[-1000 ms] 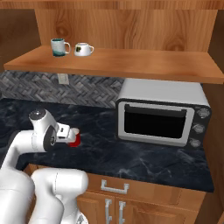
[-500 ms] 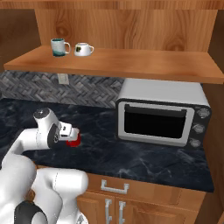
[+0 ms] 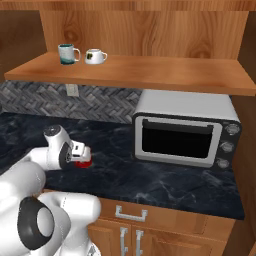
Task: Pick the mug on the counter and place it in the cabinet with the handle facing the right, like the mugs already inside.
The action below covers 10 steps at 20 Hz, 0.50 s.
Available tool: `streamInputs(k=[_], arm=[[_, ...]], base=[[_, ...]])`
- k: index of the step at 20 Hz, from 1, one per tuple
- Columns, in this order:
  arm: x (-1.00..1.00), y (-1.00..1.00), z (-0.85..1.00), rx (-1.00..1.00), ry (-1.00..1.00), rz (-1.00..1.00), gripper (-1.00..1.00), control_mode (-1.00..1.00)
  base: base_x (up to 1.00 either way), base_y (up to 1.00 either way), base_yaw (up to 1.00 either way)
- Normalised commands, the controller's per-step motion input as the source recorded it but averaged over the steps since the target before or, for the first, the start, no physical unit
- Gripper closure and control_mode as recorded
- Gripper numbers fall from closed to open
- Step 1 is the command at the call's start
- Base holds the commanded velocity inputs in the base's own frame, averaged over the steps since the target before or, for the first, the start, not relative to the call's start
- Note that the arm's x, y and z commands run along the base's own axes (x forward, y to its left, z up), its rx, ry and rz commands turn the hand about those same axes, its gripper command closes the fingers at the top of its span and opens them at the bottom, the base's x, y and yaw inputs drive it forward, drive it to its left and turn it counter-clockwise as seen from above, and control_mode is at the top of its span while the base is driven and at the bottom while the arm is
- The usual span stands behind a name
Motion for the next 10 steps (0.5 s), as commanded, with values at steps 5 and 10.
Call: streamInputs(k=[5, 10], arm=[[0.16, 0.00, -0.28, 0.00, 0.00, 0.00, -1.00, -1.00], [0.16, 0.00, -0.24, 0.00, 0.00, 0.00, -1.00, -1.00]], base=[[0.00, 0.00, 0.00], [0.00, 0.00, 0.00]])
